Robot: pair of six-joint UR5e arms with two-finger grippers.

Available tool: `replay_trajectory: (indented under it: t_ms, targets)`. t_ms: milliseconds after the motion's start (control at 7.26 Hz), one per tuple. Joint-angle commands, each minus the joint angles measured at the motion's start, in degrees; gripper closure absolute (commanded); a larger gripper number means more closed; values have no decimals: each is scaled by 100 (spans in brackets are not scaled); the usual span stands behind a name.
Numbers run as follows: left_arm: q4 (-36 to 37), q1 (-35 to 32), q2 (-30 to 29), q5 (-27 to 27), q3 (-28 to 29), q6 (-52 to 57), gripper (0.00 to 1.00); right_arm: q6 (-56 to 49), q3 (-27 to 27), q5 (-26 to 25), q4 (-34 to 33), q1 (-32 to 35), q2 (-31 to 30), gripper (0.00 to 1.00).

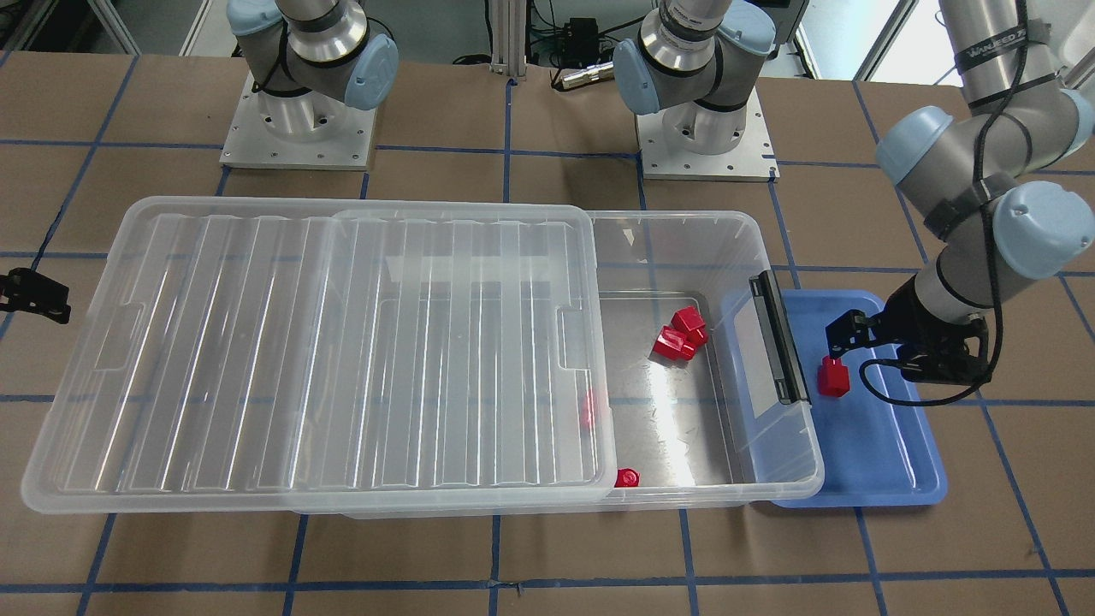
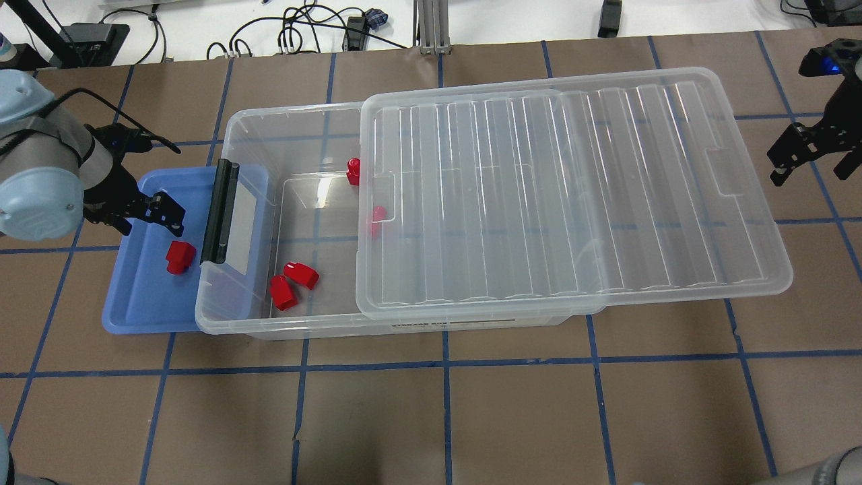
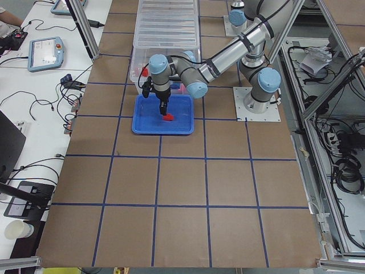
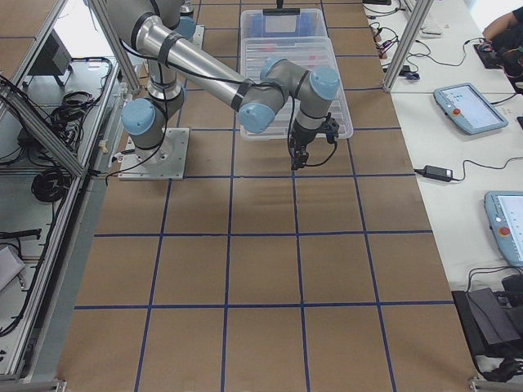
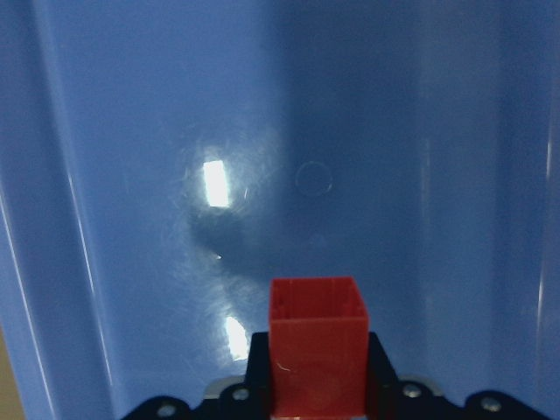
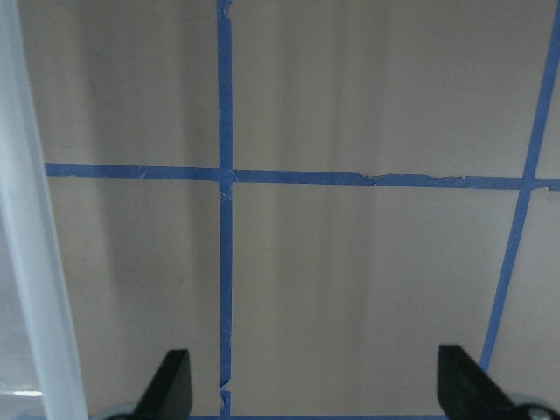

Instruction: Place red block in blue tray from box

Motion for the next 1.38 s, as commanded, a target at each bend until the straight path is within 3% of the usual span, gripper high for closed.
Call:
replay_trajectory:
  t_ms: [0,275,688,1239]
  targets:
    - [-1475,-346,336,-29,987,-62,0,-12,22,5,-32,72,-9,0]
    - [-2330,-979,644,-11,1594,-935,0,31,22,14,-23,168,-9,0]
    - [-2377,-2428,872,-64,1817,-2371,0,49,40,31,-23,266,-18,0]
    - [-2359,-2283,1426,-81,1686,-2233,0,514,119,58,3,625,-36,0]
